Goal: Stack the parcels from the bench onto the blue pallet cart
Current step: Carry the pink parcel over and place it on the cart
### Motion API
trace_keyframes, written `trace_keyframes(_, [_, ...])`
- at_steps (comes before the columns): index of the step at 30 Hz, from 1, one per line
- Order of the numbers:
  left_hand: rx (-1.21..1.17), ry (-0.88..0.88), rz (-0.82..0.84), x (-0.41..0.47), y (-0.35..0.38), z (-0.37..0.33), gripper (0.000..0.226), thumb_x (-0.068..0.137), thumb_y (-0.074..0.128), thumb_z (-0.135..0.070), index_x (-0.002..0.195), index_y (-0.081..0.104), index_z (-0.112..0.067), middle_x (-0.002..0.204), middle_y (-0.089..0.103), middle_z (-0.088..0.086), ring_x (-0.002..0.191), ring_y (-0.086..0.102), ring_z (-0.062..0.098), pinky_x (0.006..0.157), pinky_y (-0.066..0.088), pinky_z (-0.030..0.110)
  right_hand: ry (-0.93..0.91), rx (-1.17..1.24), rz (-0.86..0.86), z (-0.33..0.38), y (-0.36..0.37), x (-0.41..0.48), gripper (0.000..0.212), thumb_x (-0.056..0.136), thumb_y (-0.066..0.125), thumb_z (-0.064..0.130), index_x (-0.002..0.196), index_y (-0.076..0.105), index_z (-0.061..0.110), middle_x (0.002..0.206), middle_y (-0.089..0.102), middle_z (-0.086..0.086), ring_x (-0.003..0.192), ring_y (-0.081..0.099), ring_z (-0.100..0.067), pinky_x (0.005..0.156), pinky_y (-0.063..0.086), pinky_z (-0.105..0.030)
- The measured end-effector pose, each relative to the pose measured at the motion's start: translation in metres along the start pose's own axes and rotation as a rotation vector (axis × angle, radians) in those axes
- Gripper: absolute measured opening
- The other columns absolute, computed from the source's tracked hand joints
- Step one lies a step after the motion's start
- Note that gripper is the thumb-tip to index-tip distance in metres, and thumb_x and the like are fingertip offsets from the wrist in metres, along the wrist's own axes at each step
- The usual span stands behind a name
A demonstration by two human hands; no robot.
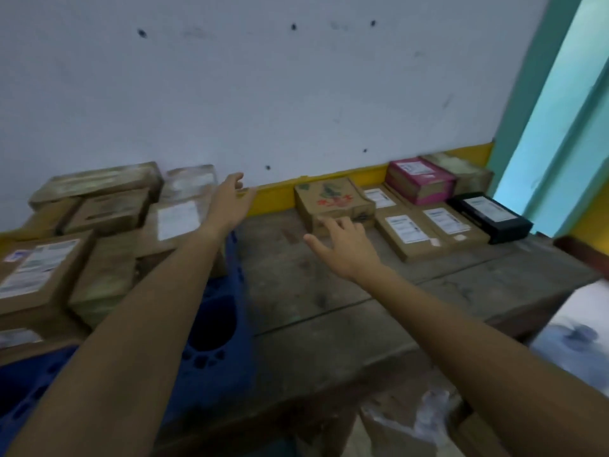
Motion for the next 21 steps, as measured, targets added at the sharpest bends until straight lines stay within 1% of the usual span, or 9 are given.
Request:
trace_keyframes(4, [0.047,0.037,0.087,0.018,0.086,-0.046,0.053,0.095,0.050,-0.027,0.142,0.033,-0.009,0.143,0.042,0.013,0.130,0.042,0.027,0.106,0.037,0.037,0.117,0.008,-0.050,-0.090,-0.042,0.015,0.061,0.092,0.036,0.057,0.143,0.029,0.024,0.145,0.033,-0.014,0.133,0.026,-0.036,0.106,0.028,-0.046])
trace_keyframes(8, [0.039,0.035,0.156,0.045,0.165,-0.078,0.054,0.095,0.050,-0.031,0.143,0.031,-0.014,0.143,0.042,0.009,0.128,0.043,0.025,0.093,0.037,0.027,0.219,0.016,-0.091,-0.168,-0.071,0.035,0.060,0.093,0.037,0.055,0.143,0.030,0.022,0.146,0.031,-0.016,0.134,0.025,-0.037,0.107,0.027,-0.047])
trace_keyframes(11, [0.077,0.081,0.213,0.066,0.219,-0.100,0.054,0.095,0.049,-0.034,0.143,0.032,-0.016,0.140,0.044,0.009,0.125,0.045,0.025,0.099,0.040,0.033,0.304,0.045,-0.108,-0.219,-0.083,0.055,0.062,0.092,0.037,0.056,0.143,0.029,0.023,0.147,0.027,-0.015,0.136,0.024,-0.037,0.108,0.026,-0.048])
trace_keyframes(12, [0.085,0.087,0.229,0.075,0.236,-0.106,0.054,0.095,0.048,-0.034,0.143,0.031,-0.015,0.140,0.044,0.009,0.125,0.045,0.026,0.102,0.041,0.037,0.331,0.053,-0.118,-0.235,-0.086,0.062,0.063,0.091,0.038,0.056,0.144,0.029,0.022,0.148,0.025,-0.014,0.136,0.022,-0.037,0.108,0.026,-0.048])
trace_keyframes(14, [0.062,0.082,0.273,0.096,0.270,-0.116,0.055,0.095,0.048,-0.033,0.144,0.029,-0.013,0.145,0.039,0.011,0.128,0.043,0.029,0.104,0.041,0.046,0.379,0.070,-0.133,-0.267,-0.090,0.079,0.063,0.092,0.038,0.055,0.144,0.029,0.021,0.150,0.021,-0.014,0.137,0.021,-0.038,0.108,0.026,-0.048])
trace_keyframes(15, [0.049,0.086,0.293,0.108,0.288,-0.120,0.056,0.096,0.047,-0.032,0.144,0.028,-0.012,0.147,0.035,0.011,0.129,0.042,0.032,0.105,0.039,0.047,0.399,0.079,-0.138,-0.283,-0.092,0.088,0.063,0.092,0.039,0.055,0.144,0.029,0.020,0.150,0.021,-0.014,0.137,0.020,-0.038,0.108,0.025,-0.048])
trace_keyframes(16, [0.042,0.097,0.310,0.121,0.307,-0.123,0.056,0.096,0.047,-0.031,0.144,0.028,-0.010,0.149,0.033,0.012,0.131,0.040,0.033,0.107,0.037,0.046,0.419,0.091,-0.142,-0.298,-0.093,0.099,0.063,0.092,0.039,0.054,0.144,0.029,0.020,0.150,0.020,-0.015,0.137,0.020,-0.039,0.109,0.025,-0.049])
trace_keyframes(18, [0.045,0.121,0.334,0.151,0.343,-0.128,0.056,0.096,0.048,-0.029,0.144,0.028,-0.008,0.149,0.032,0.014,0.135,0.034,0.030,0.110,0.032,0.041,0.457,0.131,-0.146,-0.328,-0.092,0.122,0.063,0.092,0.040,0.053,0.144,0.027,0.020,0.150,0.018,-0.016,0.138,0.019,-0.038,0.109,0.026,-0.049])
trace_keyframes(21, [0.047,0.099,0.369,0.199,0.397,-0.124,0.058,0.096,0.049,-0.027,0.145,0.026,-0.006,0.151,0.030,0.014,0.138,0.030,0.027,0.110,0.028,0.037,0.509,0.222,-0.155,-0.368,-0.084,0.162,0.065,0.092,0.042,0.052,0.146,0.022,0.022,0.152,0.010,-0.015,0.139,0.016,-0.037,0.108,0.029,-0.049])
Point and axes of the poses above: each hand's wrist, its own x-axis towards the middle knuckle, its own y-axis out of the palm, z = x × y, the point moved 10 cm from there along x, towards the middle knuckle
